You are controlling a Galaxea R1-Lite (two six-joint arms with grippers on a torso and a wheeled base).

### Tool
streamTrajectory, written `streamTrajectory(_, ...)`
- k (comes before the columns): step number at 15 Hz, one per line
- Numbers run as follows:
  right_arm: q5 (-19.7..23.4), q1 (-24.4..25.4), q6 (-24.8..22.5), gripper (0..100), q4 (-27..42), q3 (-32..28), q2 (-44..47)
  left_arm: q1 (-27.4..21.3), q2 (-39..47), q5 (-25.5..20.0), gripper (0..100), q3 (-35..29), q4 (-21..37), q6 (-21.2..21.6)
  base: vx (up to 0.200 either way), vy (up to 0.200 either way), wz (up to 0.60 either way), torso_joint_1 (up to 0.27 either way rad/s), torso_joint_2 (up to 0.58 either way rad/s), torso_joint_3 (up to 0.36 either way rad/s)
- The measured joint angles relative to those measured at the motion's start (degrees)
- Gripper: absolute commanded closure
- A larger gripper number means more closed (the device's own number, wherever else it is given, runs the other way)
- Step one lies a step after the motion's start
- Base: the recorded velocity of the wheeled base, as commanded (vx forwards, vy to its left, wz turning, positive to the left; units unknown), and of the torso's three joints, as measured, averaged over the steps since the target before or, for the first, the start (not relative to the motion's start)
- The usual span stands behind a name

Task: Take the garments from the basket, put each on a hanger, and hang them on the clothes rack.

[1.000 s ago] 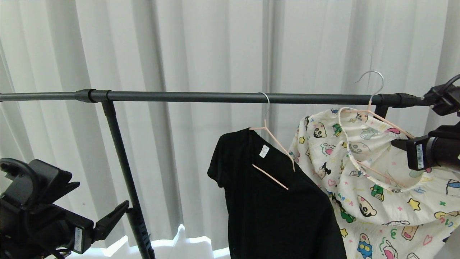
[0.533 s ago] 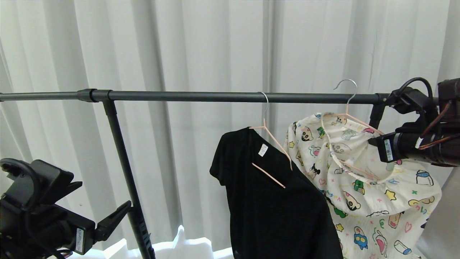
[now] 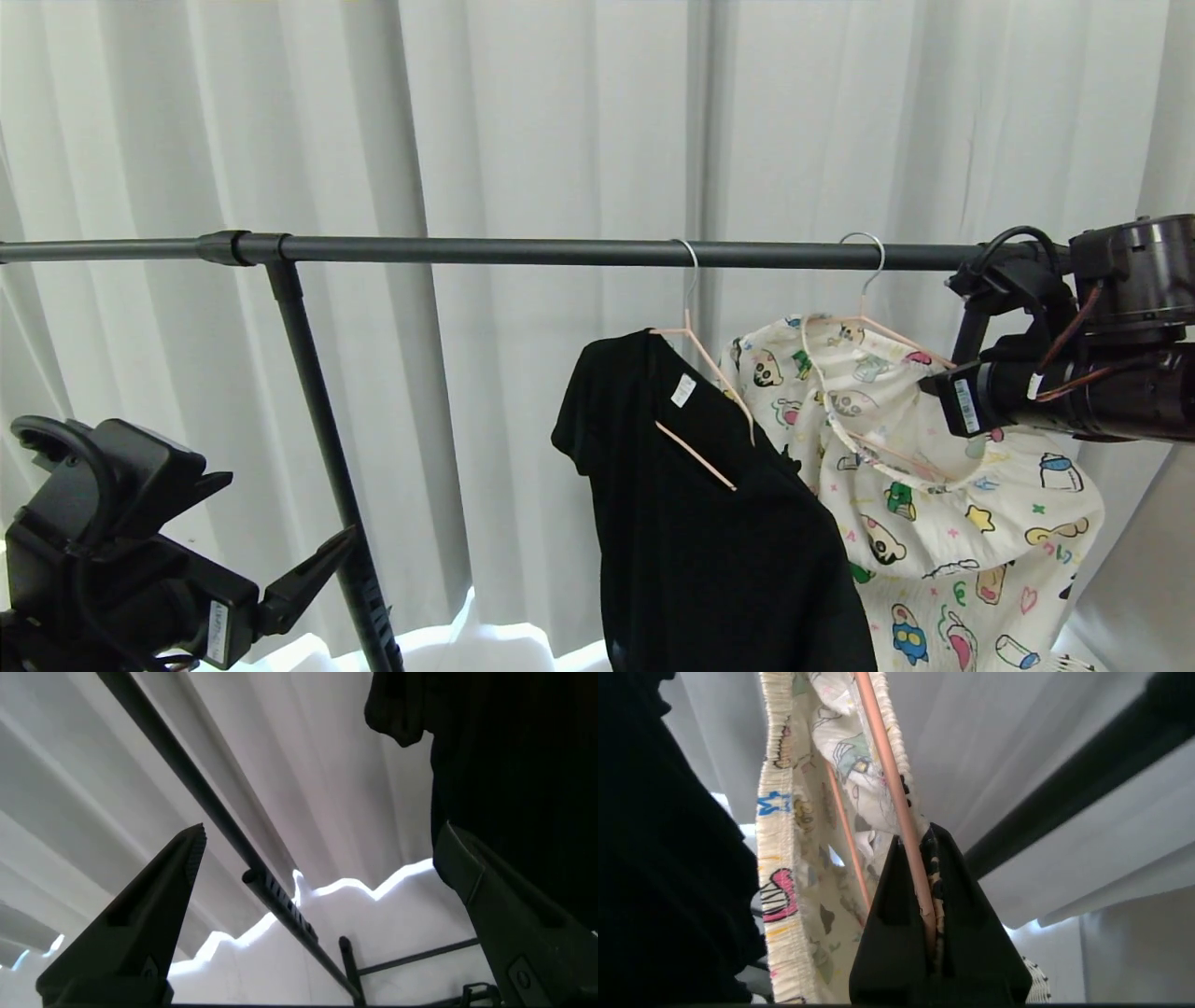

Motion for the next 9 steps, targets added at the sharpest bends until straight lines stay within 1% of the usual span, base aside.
streamTrajectory(9, -0.4, 0.3, 0.0, 100, -0.1, -0.2, -0.7, -0.1, -0.1, 0.0, 0, -1.2, 0.0, 0.2, 0.0, 0.0, 0.0, 0.0, 0.0, 0.0)
